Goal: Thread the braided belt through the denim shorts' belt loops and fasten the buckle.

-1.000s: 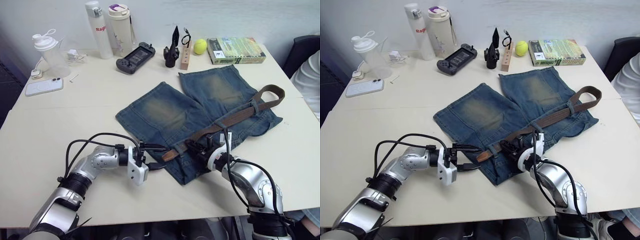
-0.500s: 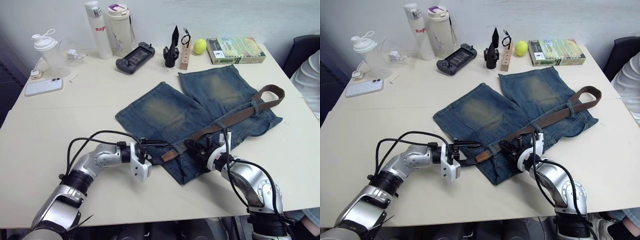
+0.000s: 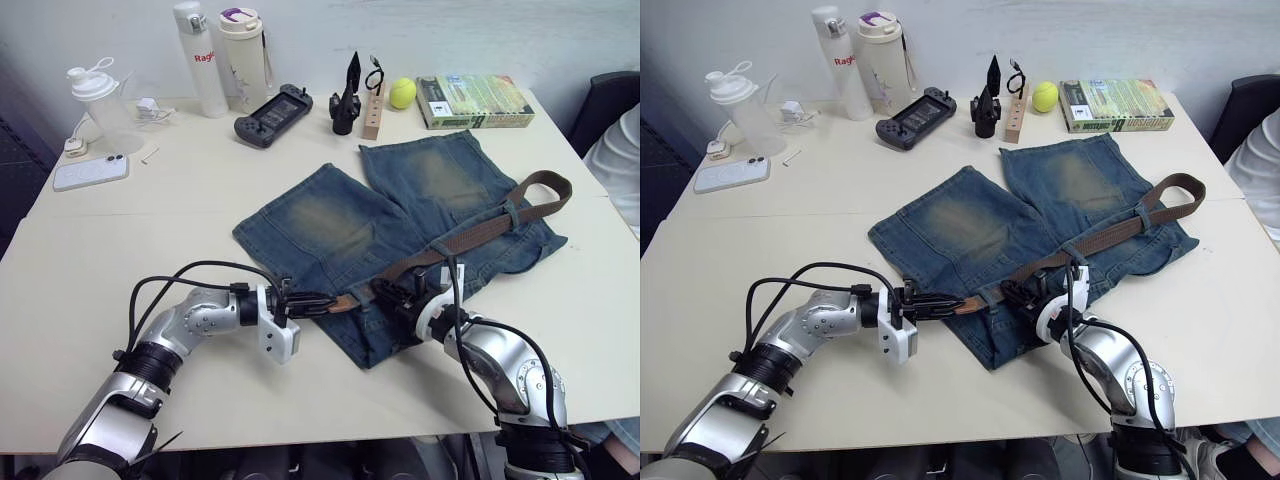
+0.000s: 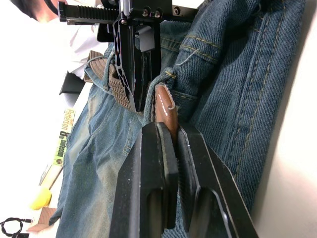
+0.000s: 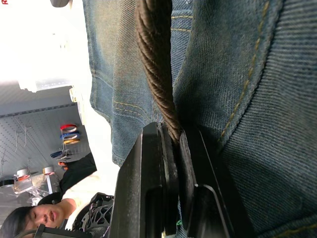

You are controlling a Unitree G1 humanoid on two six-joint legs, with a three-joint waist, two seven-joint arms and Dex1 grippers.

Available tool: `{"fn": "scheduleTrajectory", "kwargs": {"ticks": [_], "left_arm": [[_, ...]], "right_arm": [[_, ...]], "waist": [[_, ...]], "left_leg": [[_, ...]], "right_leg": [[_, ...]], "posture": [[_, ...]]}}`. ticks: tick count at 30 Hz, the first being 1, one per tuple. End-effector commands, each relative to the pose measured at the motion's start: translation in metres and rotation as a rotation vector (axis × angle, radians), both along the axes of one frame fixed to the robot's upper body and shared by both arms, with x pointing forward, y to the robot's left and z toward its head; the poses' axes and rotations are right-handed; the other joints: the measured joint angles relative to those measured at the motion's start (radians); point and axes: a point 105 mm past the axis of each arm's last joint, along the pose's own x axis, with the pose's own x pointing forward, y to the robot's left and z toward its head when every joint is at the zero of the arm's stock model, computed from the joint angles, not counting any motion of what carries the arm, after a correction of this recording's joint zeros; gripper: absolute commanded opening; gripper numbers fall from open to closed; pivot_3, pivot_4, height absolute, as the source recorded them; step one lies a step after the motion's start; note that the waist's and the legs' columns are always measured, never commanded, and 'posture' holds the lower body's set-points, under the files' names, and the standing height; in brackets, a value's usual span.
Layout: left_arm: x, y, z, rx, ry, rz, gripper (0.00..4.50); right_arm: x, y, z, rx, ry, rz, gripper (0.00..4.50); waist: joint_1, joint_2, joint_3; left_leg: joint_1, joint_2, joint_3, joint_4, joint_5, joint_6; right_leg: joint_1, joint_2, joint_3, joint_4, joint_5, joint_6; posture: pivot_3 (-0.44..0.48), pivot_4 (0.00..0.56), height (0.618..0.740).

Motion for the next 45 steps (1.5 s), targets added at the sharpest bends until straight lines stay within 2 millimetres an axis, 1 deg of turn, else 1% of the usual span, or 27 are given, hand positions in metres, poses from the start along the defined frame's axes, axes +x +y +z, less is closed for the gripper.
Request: {"fn": "scheduleTrajectory", "kwargs": {"ticks": [1,3,4,6,7,8,9,10,11,12,13,15,18,19,20,21,22,24,26,30,32,36,38,39,41,42,45], "left_arm": [[-0.004,-0.005,0.007,-0.001,-0.041,-0.037,0.05],[-0.004,-0.004,0.008,0.007,-0.051,-0.039,0.05],[-0.003,-0.004,0.01,0.006,-0.056,-0.036,0.01],[0.0,-0.001,0.016,-0.002,-0.066,-0.02,0.0],[0.002,0.0,0.019,-0.011,-0.07,-0.011,0.0],[0.002,0.002,0.022,-0.017,-0.07,-0.006,0.0],[0.002,0.002,0.023,-0.021,-0.069,-0.004,0.0],[0.001,0.005,0.026,-0.028,-0.067,-0.005,0.0],[0.001,0.007,0.027,-0.034,-0.063,-0.005,0.0],[0.0,0.008,0.028,-0.037,-0.06,-0.004,0.0],[0.0,0.011,0.029,-0.038,-0.058,0.0,0.0],[0.001,0.014,0.029,-0.034,-0.05,0.006,0.0],[0.002,0.016,0.029,-0.036,-0.037,0.012,0.0],[0.002,0.016,0.029,-0.037,-0.031,0.011,0.0],[0.002,0.015,0.028,-0.038,-0.027,0.01,0.0],[0.002,0.015,0.028,-0.04,-0.027,0.008,0.0],[0.002,0.014,0.028,-0.042,-0.027,0.008,0.0],[0.002,0.012,0.028,-0.045,-0.023,0.005,0.0],[0.002,0.011,0.027,-0.048,-0.021,0.003,0.0],[0.002,0.01,0.027,-0.049,-0.02,0.002,0.0],[0.002,0.01,0.027,-0.049,-0.022,0.002,0.0],[0.002,0.01,0.027,-0.051,-0.018,0.004,0.0],[0.002,0.01,0.027,-0.051,-0.02,0.004,0.0],[0.002,0.01,0.027,-0.05,-0.021,0.004,0.0],[0.002,0.011,0.028,-0.051,-0.023,0.005,0.0],[0.002,0.012,0.028,-0.048,-0.024,0.007,0.0],[0.003,0.017,0.027,-0.037,-0.025,0.016,0.0]], "right_arm": [[-0.003,0.007,0.006,0.001,-0.024,0.033,0.0],[-0.002,0.006,0.008,-0.015,-0.035,0.033,0.0],[-0.002,0.004,0.01,-0.027,-0.052,0.026,0.4],[-0.001,0.002,0.026,0.017,-0.104,-0.001,1.36],[-0.001,-0.001,0.031,0.015,-0.12,-0.013,1.36],[-0.002,-0.006,0.034,-0.007,-0.133,-0.017,1.93],[-0.003,-0.008,0.035,-0.028,-0.14,-0.017,2.31],[-0.007,-0.016,0.041,-0.136,-0.206,0.015,2.63],[-0.011,-0.02,0.046,-0.232,-0.264,0.052,3.17],[-0.014,-0.023,0.049,-0.296,-0.299,0.08,3.59],[-0.019,-0.026,0.059,-0.36,-0.37,0.126,3.95],[-0.029,-0.03,0.074,-0.535,-0.506,0.227,3.95],[-0.033,-0.043,0.08,-0.994,-0.723,0.369,3.95],[-0.034,-0.045,0.079,-1.14,-0.801,0.428,3.95],[-0.036,-0.047,0.077,-1.227,-0.86,0.48,3.95],[-0.038,-0.05,0.071,-1.333,-0.914,0.559,3.95],[-0.04,-0.052,0.066,-1.395,-0.953,0.623,3.95],[-0.044,-0.065,0.044,-1.63,-1.054,0.817,3.95],[-0.049,-0.072,0.026,-1.744,-1.13,0.975,3.95],[-0.04,-0.081,0.01,-1.917,-1.213,1.032,3.95],[-0.035,-0.081,0.006,-1.975,-1.242,1.012,3.95],[-0.03,-0.073,-0.001,-1.979,-1.267,0.994,3.95],[-0.032,-0.067,-0.012,-1.961,-1.265,1.012,3.95],[-0.032,-0.065,-0.015,-1.95,-1.26,1.008,3.72],[-0.031,-0.063,-0.017,-1.946,-1.251,0.999,3.21],[-0.031,-0.062,-0.017,-1.931,-1.24,0.997,2.86],[-0.033,-0.058,-0.02,-1.881,-1.217,1.002,1.49]], "waist": [[0.0,0.0,0.0],[0.0,0.0,0.0],[0.0,0.0,0.0],[0.0,0.0,0.0],[0.0,0.0,0.0],[0.0,0.0,0.0],[0.0,0.0,0.0],[0.0,0.0,0.0],[0.001,0.0,0.0],[0.002,0.0,0.0],[0.002,0.0,0.0],[0.003,0.001,0.0],[0.002,0.001,0.001],[0.004,0.001,0.001],[0.005,0.001,0.001],[0.006,-0.001,0.001],[0.006,-0.001,0.001],[0.008,-0.002,0.001],[0.01,-0.003,0.002],[0.011,-0.004,0.003],[0.013,-0.004,0.003],[0.014,-0.006,0.003],[0.014,-0.007,0.002],[0.014,-0.007,0.002],[0.013,-0.01,0.0],[0.013,-0.013,-0.001],[0.007,-0.014,-0.002]], "left_leg": [[0.0,0.0,0.0,0.0,0.0,0.0],[0.0,0.0,0.0,0.0,0.0,0.0],[0.0,0.0,0.0,0.0,0.0,0.0],[0.0,0.0,0.0,0.0,0.0,0.0],[0.0,0.0,0.0,0.0,0.0,0.0],[0.0,0.0,0.0,0.0,0.0,0.0],[0.0,0.0,0.0,0.0,0.0,0.0],[-0.001,0.0,0.0,0.0,0.0,0.0],[-0.002,0.0,0.0,0.0,0.0,0.0],[-0.002,0.0,0.001,0.0,0.0,0.0],[-0.003,-0.001,0.001,0.001,0.0,0.0],[-0.005,-0.001,0.001,0.001,0.0,0.001],[-0.005,0.0,0.002,0.002,0.0,0.001],[-0.006,0.001,0.003,0.001,0.0,0.001],[-0.006,0.001,0.003,0.001,0.0,0.001],[-0.006,0.001,0.003,0.001,0.0,0.0],[-0.007,0.001,0.003,0.001,0.0,0.0],[-0.007,0.0,0.004,0.002,0.0,0.0],[-0.007,-0.002,0.005,0.003,0.0,0.001],[-0.007,-0.003,0.006,0.005,0.0,0.001],[-0.005,-0.002,0.005,0.005,0.0,0.001],[-0.002,-0.002,0.004,0.004,0.0,0.0],[0.002,-0.002,0.003,0.004,0.0,-0.001],[0.002,-0.001,0.002,0.004,-0.001,-0.002],[0.002,0.001,0.001,0.005,-0.002,-0.003],[0.003,0.001,0.001,0.005,-0.002,-0.004],[0.003,0.003,0.0,0.004,-0.002,-0.005]], "right_leg": [[0.0,0.0,0.0,0.0,0.0,0.0],[0.0,0.0,0.0,0.0,0.0,0.0],[0.0,0.0,0.0,0.0,0.0,0.0],[0.0,0.0,0.0,0.0,0.0,0.0],[0.0,0.0,0.0,0.0,0.0,0.0],[0.0,0.0,0.0,0.0,0.0,0.0],[0.0,0.0,0.0,0.0,0.0,0.0],[-0.001,0.0,0.0,0.0,0.0,0.0],[-0.002,0.0,0.0,0.0,0.0,0.0],[-0.003,0.0,0.0,0.0,0.0,0.0],[-0.004,0.0,0.0,0.001,0.0,0.0],[-0.005,-0.001,0.0,0.0,0.0,0.0],[-0.006,0.0,0.0,0.0,0.0,0.0],[-0.007,0.0,0.0,0.0,0.0,0.0],[-0.007,0.0,0.0,0.0,0.0,0.0],[-0.008,0.001,0.0,-0.001,0.0,0.0],[-0.008,0.001,0.0,-0.001,0.0,0.0],[-0.008,0.002,0.0,0.0,0.0,0.0],[-0.008,0.002,0.0,0.0,0.0,0.001],[-0.007,0.001,0.0,0.001,0.001,0.002],[-0.006,0.002,-0.001,0.0,0.001,0.002],[-0.002,0.002,-0.001,-0.001,0.001,0.002],[0.004,0.002,-0.003,-0.003,0.001,0.002],[0.004,0.002,-0.003,-0.007,0.001,0.002],[0.005,0.002,-0.003,-0.008,0.001,0.002],[0.005,0.002,-0.003,-0.008,0.001,0.001],[0.006,0.003,-0.004,-0.007,0.002,0.001]], "posture": [[0.0,0.15,0.724],[0.0,0.15,0.724],[0.0,0.15,0.724],[0.0,0.15,0.724],[0.0,0.15,0.724],[0.0,0.15,0.724],[0.0,0.15,0.724],[0.0,0.15,0.724],[0.0,0.15,0.724],[0.0,0.15,0.724],[0.0,0.15,0.724],[0.0,0.15,0.724],[0.0,0.15,0.724],[0.0,0.15,0.724],[0.0,0.15,0.724],[0.0,0.15,0.724],[0.0,0.15,0.724],[0.0,0.15,0.724],[0.0,0.15,0.724],[0.0,0.15,0.724],[0.0,0.15,0.724],[0.0,0.15,0.724],[0.0,0.15,0.724],[0.0,0.15,0.724],[0.0,0.15,0.724],[0.0,0.15,0.724],[0.0,0.15,0.724]]}}
